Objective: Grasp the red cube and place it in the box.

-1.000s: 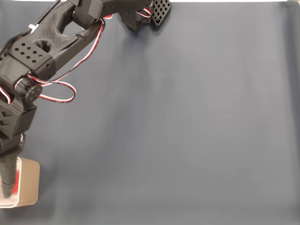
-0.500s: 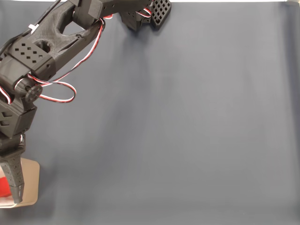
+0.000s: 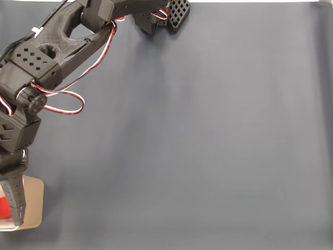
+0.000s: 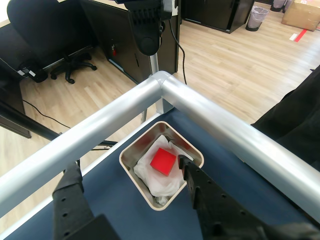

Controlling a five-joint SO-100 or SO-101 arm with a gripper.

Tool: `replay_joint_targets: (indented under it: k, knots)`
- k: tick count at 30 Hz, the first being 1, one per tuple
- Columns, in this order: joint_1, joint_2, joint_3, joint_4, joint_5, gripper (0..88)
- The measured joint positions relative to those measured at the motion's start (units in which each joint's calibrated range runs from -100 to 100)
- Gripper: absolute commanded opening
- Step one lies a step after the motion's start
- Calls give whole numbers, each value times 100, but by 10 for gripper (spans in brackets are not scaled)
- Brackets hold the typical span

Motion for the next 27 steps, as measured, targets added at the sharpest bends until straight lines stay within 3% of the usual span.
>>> replay_joint_targets:
  k: [11,15,27]
  knots:
    - [-45,-669,1058,-175,-24,42]
    - [-141,-1172,1718,-270,-29,1]
    - [-920,-3899,5081,-764,-122,0]
